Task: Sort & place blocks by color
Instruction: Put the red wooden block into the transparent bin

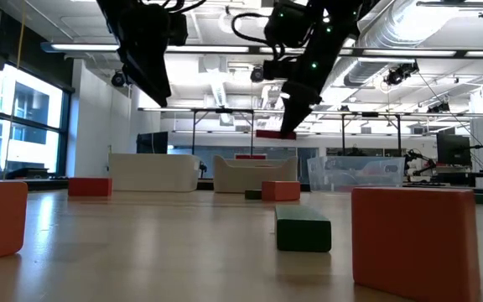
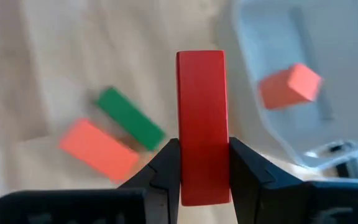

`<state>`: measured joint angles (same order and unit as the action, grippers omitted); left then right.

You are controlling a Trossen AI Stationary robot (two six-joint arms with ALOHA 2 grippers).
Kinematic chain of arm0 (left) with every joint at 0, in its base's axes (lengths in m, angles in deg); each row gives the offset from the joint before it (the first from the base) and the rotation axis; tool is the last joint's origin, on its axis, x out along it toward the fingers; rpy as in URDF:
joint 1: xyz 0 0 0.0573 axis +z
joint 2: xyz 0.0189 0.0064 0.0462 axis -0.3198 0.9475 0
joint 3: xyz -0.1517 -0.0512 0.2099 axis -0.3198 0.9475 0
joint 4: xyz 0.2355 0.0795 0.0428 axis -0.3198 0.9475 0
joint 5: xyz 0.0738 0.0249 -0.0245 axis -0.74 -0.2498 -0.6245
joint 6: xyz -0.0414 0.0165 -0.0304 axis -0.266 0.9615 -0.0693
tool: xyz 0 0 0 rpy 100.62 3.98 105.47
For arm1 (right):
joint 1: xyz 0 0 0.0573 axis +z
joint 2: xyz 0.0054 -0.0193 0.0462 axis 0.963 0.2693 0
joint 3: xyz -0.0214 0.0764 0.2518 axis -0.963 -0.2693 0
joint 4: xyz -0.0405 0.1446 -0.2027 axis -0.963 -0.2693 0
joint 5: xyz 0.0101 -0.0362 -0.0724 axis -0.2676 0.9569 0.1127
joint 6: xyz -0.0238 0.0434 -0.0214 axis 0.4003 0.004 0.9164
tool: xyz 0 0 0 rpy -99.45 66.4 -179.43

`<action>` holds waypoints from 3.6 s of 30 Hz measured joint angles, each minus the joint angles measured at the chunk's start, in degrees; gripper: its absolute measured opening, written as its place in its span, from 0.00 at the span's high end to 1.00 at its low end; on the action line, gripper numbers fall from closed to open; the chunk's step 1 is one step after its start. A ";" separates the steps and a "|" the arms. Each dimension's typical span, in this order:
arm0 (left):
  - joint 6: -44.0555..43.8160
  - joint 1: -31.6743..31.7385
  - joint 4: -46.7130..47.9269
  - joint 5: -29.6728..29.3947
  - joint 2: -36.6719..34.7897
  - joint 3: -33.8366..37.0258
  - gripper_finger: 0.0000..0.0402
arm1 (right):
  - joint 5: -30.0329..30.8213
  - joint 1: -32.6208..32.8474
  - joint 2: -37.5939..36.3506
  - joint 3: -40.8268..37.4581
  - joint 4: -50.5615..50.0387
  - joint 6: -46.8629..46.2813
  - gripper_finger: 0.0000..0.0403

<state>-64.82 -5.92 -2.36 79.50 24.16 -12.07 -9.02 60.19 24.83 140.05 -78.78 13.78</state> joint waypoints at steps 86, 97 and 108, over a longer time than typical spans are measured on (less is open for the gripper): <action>-4.14 12.78 -2.85 -0.39 0.00 0.00 0.46 | -8.79 -39.07 7.62 0.00 -19.68 -0.46 0.72; -6.89 12.59 -2.70 3.21 0.00 0.00 0.46 | -8.09 -38.79 6.92 0.00 -19.87 0.74 0.65; -12.41 6.89 2.89 3.48 0.00 0.00 0.46 | -9.20 -37.37 3.03 0.00 -20.16 -1.11 0.65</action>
<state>-77.23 0.97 0.54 82.97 24.16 -12.07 -18.23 22.82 27.86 140.05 -98.94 12.67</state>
